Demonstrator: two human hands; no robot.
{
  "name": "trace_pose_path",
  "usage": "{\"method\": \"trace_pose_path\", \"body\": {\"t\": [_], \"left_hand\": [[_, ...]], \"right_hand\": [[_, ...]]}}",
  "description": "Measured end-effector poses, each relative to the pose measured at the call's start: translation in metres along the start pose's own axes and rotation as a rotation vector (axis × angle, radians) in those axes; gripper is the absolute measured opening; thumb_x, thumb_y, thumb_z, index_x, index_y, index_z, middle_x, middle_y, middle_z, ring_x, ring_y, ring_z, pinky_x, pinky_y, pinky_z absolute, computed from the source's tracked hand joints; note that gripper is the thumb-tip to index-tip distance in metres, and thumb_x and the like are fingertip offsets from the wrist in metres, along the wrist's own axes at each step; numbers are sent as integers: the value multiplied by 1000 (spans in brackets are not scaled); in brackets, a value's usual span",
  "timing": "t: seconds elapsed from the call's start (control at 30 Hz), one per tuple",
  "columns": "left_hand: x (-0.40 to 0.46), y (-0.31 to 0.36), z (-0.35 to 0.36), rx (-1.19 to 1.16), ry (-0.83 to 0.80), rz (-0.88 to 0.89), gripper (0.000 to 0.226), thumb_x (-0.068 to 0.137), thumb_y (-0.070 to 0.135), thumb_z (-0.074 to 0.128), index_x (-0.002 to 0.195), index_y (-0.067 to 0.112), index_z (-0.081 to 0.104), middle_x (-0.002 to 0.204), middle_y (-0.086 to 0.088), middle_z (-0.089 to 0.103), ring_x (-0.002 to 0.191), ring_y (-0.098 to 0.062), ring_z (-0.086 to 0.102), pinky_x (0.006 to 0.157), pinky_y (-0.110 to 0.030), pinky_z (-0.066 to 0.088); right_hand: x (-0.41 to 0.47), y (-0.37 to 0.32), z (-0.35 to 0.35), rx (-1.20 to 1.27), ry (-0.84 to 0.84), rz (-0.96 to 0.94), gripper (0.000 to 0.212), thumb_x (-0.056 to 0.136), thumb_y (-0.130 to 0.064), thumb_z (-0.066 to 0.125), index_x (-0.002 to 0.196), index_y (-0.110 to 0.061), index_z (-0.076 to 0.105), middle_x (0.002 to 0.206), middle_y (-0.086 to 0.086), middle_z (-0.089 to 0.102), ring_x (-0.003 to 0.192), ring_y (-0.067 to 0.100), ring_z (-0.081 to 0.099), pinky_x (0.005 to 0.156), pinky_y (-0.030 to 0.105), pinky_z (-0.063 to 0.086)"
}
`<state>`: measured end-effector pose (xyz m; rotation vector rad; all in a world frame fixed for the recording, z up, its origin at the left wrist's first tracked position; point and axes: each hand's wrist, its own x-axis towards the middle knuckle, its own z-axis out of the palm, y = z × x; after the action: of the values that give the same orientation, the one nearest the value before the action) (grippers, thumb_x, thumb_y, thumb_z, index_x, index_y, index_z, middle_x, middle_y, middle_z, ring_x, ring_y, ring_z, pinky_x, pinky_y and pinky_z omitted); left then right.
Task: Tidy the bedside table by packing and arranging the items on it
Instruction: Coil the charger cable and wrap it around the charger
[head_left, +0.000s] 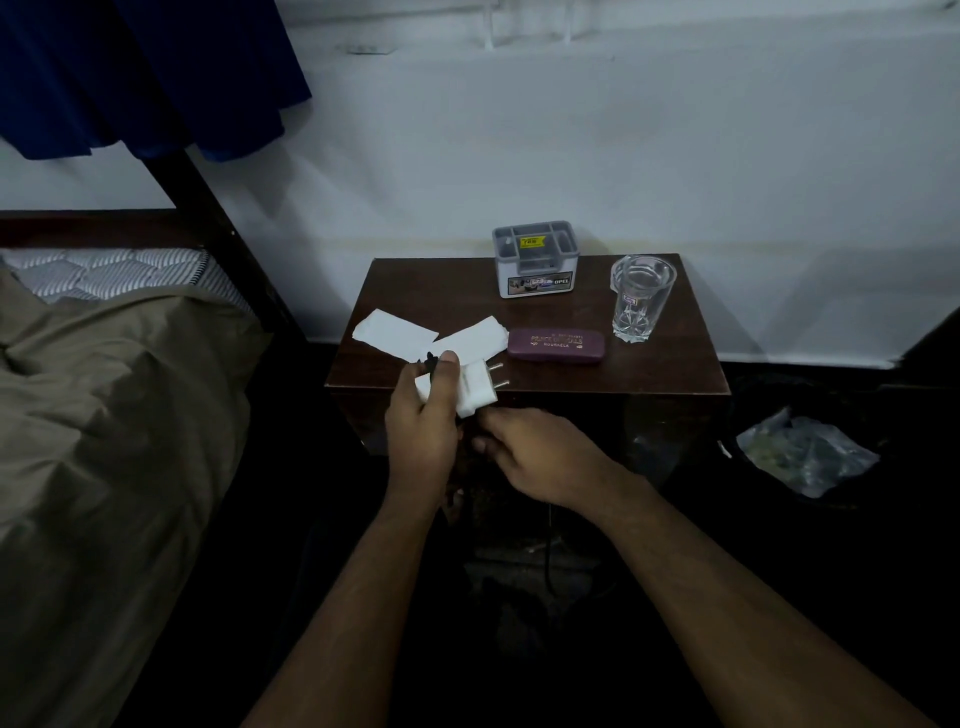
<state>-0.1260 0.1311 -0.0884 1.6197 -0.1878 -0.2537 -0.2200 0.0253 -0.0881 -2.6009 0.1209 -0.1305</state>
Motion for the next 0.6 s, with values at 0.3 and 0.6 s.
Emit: {"method": "trace_pose_path", "body": {"t": [0.3,0.6], "left_hand": [[5,-3,1,101,48,-7,33,94,40,69,110,12,61,96,5,69,92,-14,69,81,-33,57],[-2,2,6,106,-132,260,55,81,22,85,115,20,43,97,10,68,89,-7,69,77,-29,59]], "right_hand": [[3,0,11,75,-31,15,12,102,-25,52,100,-14,56,99,12,70,91,34,68,75,46,55],[7,0,14,399,-8,122,22,100,-15,50,118,-16,61,106,10,74,97,27,71,84,42,55]]}}
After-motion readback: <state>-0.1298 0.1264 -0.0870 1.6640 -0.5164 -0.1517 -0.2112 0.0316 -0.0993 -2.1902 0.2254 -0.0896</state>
